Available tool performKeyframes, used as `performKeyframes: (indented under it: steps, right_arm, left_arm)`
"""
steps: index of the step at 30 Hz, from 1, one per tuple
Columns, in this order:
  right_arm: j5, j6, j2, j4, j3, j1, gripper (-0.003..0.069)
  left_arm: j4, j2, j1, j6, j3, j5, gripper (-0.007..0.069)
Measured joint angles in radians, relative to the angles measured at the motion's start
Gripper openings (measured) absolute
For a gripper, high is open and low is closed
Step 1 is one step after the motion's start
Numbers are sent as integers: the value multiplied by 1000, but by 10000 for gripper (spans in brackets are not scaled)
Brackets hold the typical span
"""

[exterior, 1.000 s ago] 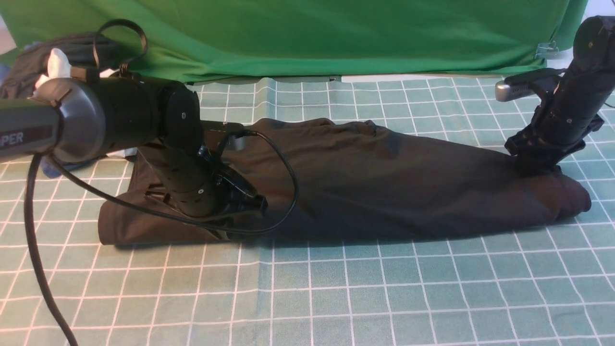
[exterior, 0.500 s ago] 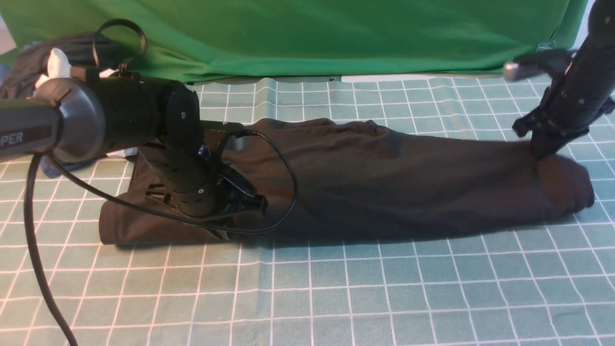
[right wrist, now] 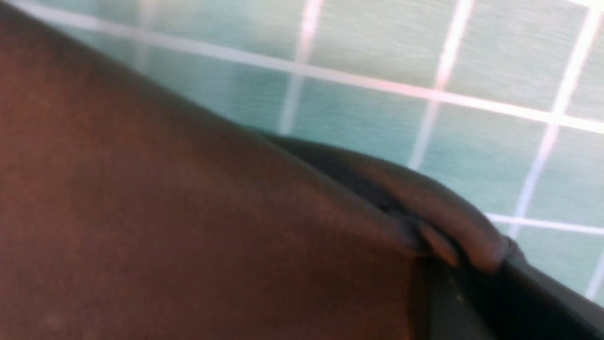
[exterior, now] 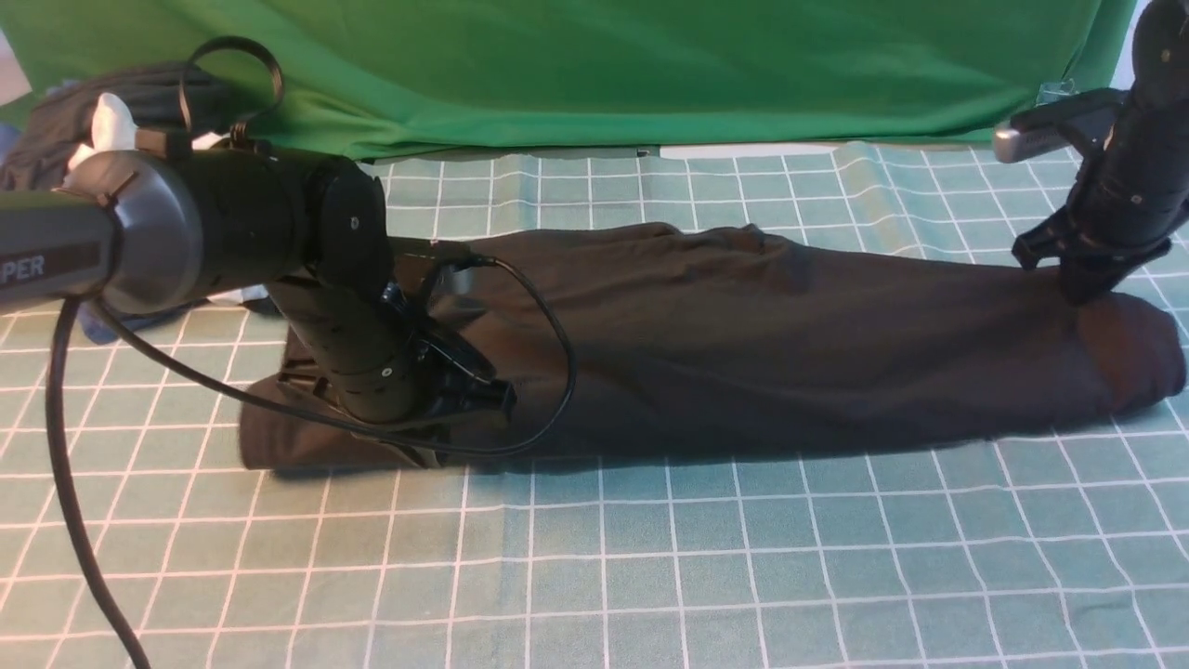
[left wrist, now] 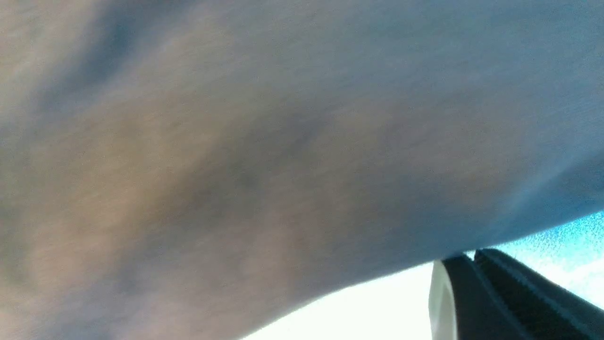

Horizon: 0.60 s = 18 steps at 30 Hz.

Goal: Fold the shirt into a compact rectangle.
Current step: 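Pull the folded dark garment lengthwise by its ends to straighten it flat on the table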

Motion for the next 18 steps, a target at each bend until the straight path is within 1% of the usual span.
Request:
performKeyframes:
  steps: [1, 2, 6, 7, 8, 9, 10, 11, 15, 18]
  right_arm:
    - [0, 5, 0, -4, 0, -1, 156]
    - [1, 20, -2, -18, 0, -1, 190]
    - [41, 40, -15, -39, -17, -1, 266]
    - [63, 55, -24, -46, -33, -1, 294]
    - [63, 57, -25, -46, -33, -1, 294]
    - [86, 69, -40, -51, -52, -1, 328]
    - [91, 74, -45, -52, -57, -1, 335]
    - [110, 79, -59, -54, -72, -1, 358]
    - [131, 83, -107, -40, -82, 4, 372]
    - [133, 82, -143, -8, -82, 11, 364]
  left_arm:
    - [0, 0, 0, 0, 0, 0, 7]
    - [3, 0, 0, 0, -4, 1, 7]
    - [23, -13, 0, -3, -38, 5, 7]
    - [24, -20, 0, -6, -64, 11, 7]
    - [24, -22, 0, -6, -68, 14, 7]
    - [26, -27, 0, -9, -105, 34, 7]
    - [27, -27, 0, -9, -115, 38, 7]
    - [45, -28, 1, -15, -159, 58, 7]
    - [76, -28, 42, -75, -279, 108, 7]
    - [76, -18, 117, -93, -391, 136, 7]
